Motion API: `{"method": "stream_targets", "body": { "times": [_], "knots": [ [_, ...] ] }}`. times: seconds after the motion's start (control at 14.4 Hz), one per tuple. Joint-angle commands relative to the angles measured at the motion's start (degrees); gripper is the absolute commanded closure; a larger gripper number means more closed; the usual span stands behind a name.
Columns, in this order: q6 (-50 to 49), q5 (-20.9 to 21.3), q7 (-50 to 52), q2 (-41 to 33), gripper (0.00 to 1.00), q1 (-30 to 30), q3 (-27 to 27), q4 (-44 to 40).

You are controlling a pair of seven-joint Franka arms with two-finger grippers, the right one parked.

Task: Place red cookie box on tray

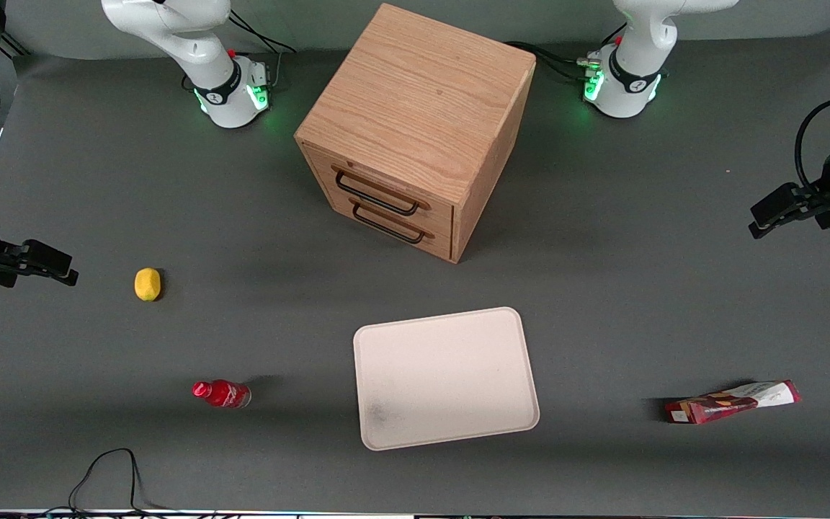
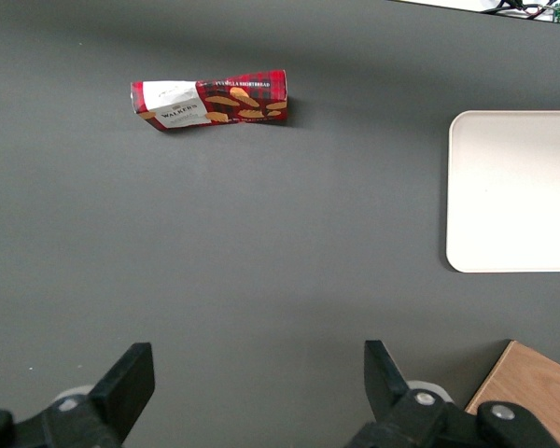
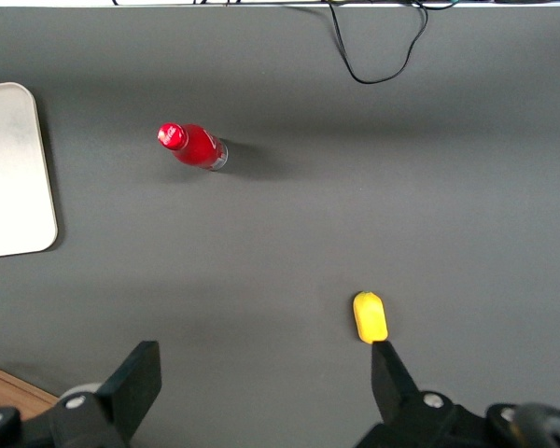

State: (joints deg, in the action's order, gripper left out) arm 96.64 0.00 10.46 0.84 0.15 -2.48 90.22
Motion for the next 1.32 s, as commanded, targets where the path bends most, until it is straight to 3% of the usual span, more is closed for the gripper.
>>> {"method": "stream_targets", "body": {
  "times": [0.0,1.25],
  "knots": [
    [0.0,-0.7,-0.8,-0.2,0.00,-0.9,1.0,-0.3],
    [-0.8,-0.2,0.0,2.6,0.00,1.0,1.2,-1.5]
  ]
}}
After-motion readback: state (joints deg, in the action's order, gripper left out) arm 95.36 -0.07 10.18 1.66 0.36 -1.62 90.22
